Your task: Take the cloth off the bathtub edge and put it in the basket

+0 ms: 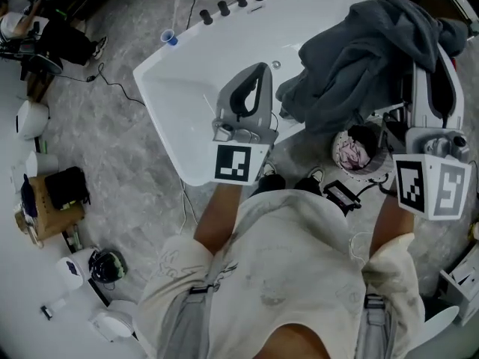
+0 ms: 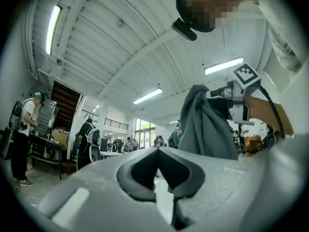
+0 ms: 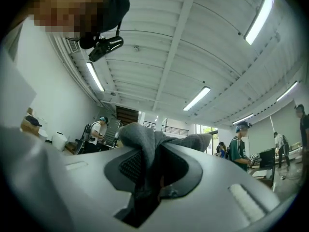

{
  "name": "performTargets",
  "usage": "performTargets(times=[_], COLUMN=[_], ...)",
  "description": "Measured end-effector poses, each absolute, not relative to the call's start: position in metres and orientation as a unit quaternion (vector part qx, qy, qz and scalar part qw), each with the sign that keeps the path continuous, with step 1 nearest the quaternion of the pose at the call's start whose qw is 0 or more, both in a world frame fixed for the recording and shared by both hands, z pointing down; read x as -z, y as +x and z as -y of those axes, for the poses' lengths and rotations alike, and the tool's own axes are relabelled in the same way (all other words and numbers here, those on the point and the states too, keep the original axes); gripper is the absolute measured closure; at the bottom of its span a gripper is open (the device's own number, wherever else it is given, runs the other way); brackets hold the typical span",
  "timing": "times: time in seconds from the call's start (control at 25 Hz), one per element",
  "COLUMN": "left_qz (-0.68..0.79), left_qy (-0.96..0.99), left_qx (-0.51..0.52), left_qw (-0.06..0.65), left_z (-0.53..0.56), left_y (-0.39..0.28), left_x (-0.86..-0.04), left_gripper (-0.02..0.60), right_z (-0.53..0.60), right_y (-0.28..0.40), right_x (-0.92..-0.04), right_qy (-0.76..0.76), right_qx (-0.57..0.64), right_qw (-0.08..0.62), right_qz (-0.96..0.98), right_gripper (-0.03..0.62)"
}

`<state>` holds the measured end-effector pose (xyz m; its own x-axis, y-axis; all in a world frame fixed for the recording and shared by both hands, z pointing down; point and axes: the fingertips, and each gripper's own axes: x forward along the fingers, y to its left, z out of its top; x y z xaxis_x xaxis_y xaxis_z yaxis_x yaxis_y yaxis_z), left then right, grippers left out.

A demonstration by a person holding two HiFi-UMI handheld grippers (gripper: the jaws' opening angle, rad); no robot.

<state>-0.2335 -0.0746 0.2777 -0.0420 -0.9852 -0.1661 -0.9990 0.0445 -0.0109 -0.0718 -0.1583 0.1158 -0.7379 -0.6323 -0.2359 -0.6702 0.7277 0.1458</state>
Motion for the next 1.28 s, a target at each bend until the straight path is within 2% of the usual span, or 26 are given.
performTargets(times=[0.32, 0.76, 1.28], left_qz=[-0.678, -0.617, -0.553], left_qy=[-0.73, -0.782, -0.829], left_qx=[-0.06, -0.062, -0.066], left_qw=[0.061, 0.066, 0.056], left_z=[0.099, 0.141, 0.174], left_y=[-0.176, -0.082, 0.004], left_x=[-0.269, -0.283, -0.286], left_gripper=[0.584, 0.584, 0.584], right_z=[0.161, 0.167, 0.149], right_y=[0.015, 0.154, 0.253], right_x=[-0.069, -0.06, -0.028], right_qy=[-0.42, -0.528, -0.6], right_qx=[-0.153, -0.197, -0.258], right_qw=[0.11, 0.111, 0.101], right_qz=[-0.888, -0.819, -0.75], right_gripper=[0.523, 0.523, 0.522])
